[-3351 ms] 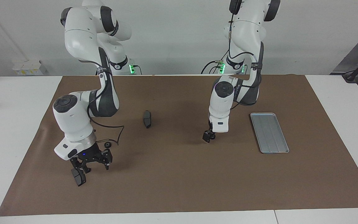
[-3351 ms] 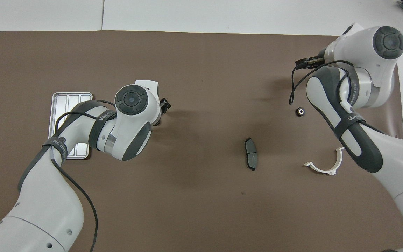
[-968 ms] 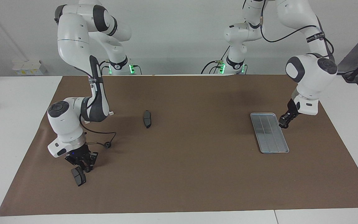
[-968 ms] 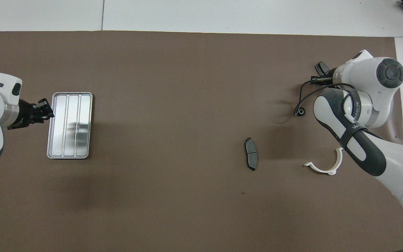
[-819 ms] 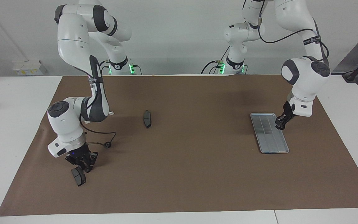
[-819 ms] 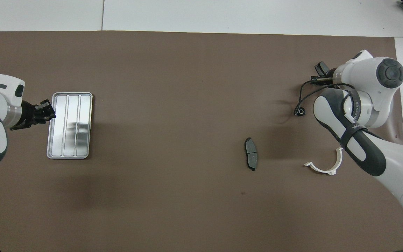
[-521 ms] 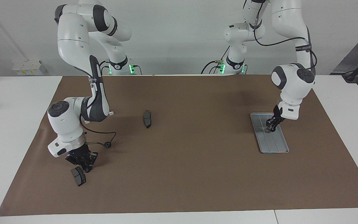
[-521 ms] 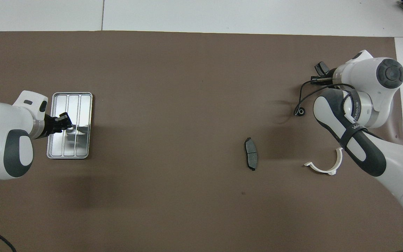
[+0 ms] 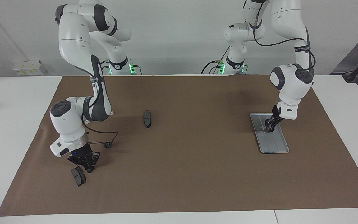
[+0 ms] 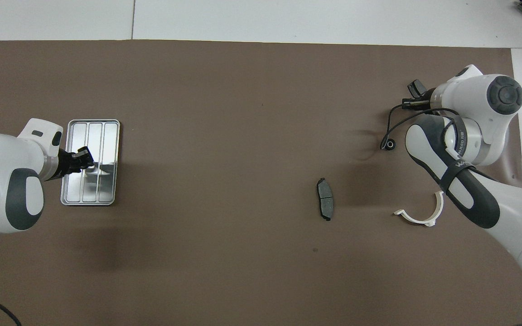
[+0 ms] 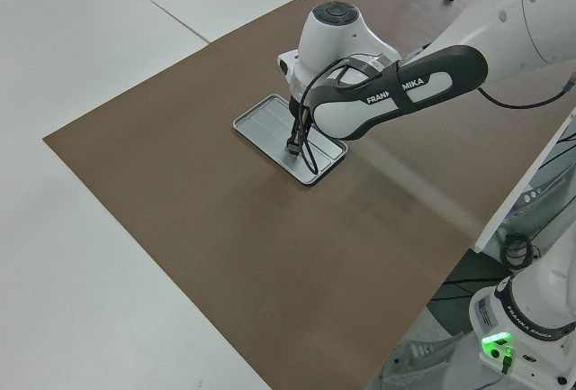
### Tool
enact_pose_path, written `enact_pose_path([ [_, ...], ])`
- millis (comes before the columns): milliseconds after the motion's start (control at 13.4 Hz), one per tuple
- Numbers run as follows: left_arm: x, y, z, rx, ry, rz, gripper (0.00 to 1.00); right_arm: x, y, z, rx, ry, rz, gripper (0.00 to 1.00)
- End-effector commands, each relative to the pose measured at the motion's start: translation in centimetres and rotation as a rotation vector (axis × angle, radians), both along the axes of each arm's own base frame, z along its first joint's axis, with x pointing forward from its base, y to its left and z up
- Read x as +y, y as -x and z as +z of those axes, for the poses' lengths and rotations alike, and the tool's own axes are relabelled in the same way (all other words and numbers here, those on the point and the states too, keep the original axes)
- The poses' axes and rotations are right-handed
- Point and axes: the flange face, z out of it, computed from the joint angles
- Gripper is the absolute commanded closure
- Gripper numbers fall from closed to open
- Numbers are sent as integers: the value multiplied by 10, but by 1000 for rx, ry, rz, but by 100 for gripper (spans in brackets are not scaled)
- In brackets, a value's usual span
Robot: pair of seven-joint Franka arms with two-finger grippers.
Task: Pick bearing gear from pile to tray
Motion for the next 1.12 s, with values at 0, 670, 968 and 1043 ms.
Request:
enact_pose_path([
  [0, -13, -1, 9, -17, 1, -71, 0, 82, 22, 14, -13, -24, 66, 95],
  [670, -112, -56, 139, 22, 18, -52, 0, 323, 121, 10, -136, -139, 330, 84],
  [968, -145, -55, 143, -15, 35, -8, 0, 364, 151, -23, -126, -142, 397, 76],
  [1043, -146, -55, 142, -13, 35, -9, 0, 371, 156, -27, -135, -152, 408, 66],
])
